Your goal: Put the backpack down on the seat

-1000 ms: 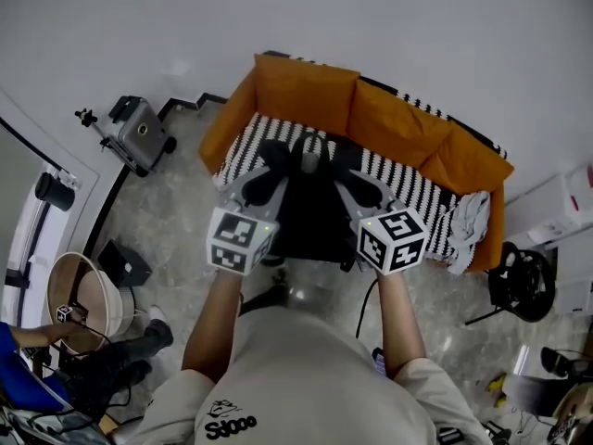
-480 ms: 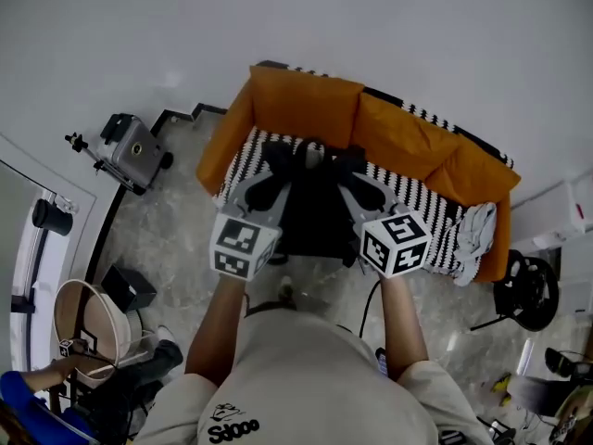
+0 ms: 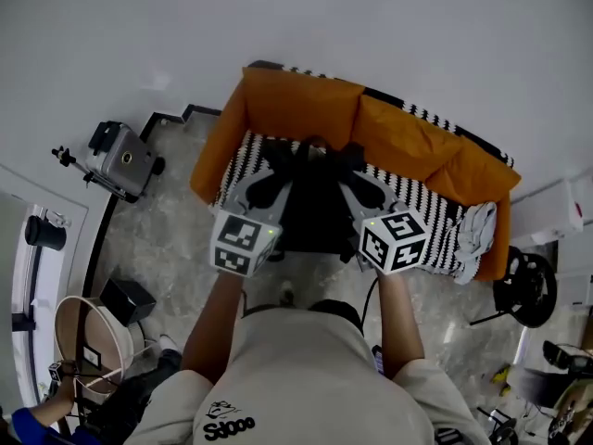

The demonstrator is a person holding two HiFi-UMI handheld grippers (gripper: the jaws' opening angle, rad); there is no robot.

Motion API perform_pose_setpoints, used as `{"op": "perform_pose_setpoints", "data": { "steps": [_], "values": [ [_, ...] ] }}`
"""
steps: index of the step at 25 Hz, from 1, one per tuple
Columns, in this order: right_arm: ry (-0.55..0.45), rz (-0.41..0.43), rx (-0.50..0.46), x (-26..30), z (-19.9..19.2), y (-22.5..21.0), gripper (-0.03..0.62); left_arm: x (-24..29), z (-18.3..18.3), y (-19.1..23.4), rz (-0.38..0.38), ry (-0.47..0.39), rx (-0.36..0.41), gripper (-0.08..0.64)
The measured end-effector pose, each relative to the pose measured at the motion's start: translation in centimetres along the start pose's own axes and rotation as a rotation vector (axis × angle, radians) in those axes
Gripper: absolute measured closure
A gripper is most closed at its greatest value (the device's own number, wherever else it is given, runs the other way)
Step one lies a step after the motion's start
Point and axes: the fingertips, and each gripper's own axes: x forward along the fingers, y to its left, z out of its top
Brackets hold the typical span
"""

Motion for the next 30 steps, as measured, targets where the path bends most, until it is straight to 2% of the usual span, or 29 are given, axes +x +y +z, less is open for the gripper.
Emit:
{"op": "perform_pose_setpoints", "data": {
  "steps": [16, 26, 30],
  "values": [
    [0.063, -0.01, 0.061, 7.6, -1.5, -5.7, 0.528, 7.7, -3.0, 4.9, -0.027, 0.075, -0.031, 0.503],
    [0.122, 0.004, 0.093, 14.1, -2.8, -12.1, 0.528, 15.5, -5.8, 8.3, -0.02, 0.134, -0.07, 0.503],
    [0.171, 0.006, 0.1, 16.7, -4.0, -15.2, 0.528, 19.4, -7.6, 9.6, -0.015, 0.19, -0.096, 0.502]
  ]
}}
